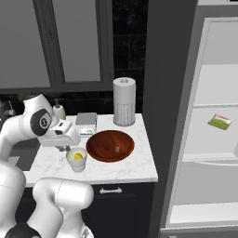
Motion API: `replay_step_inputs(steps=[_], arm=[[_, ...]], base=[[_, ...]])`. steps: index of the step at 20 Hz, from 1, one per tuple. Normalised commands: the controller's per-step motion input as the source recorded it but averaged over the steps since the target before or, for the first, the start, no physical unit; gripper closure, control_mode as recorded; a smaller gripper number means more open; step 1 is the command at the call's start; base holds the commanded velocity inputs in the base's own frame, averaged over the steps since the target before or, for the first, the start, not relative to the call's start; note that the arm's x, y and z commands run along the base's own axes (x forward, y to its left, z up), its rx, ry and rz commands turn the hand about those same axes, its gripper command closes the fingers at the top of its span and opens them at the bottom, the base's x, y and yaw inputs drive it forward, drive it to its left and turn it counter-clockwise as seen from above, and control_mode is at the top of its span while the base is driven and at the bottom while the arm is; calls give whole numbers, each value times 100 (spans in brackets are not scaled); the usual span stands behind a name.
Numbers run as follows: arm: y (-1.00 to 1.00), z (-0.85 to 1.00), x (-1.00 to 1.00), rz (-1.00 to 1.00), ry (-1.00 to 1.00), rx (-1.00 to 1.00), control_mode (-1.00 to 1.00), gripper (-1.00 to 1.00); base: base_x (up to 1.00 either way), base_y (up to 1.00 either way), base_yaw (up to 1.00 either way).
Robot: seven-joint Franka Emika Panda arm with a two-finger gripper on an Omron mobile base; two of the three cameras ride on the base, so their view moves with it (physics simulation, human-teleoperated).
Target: Grab a lemon wedge from the fridge and one ice cube from the ice bowl, and put them in the glass of lemonade.
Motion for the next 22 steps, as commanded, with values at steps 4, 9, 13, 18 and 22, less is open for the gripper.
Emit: replay_step_inputs(steps=[4,9,13,18,22], arm=[[-8,-25,0,21,0,-10,-100,100],[-4,-26,8,23,3,-7,-100,100],[0,-28,25,24,7,-6,-100,100],[0,-20,36,23,10,-4,-100,100],[0,-20,38,21,10,-3,-100,100]], base=[[0,0,0],[0,0,0],[0,0,0],[0,0,0],[0,0,0]])
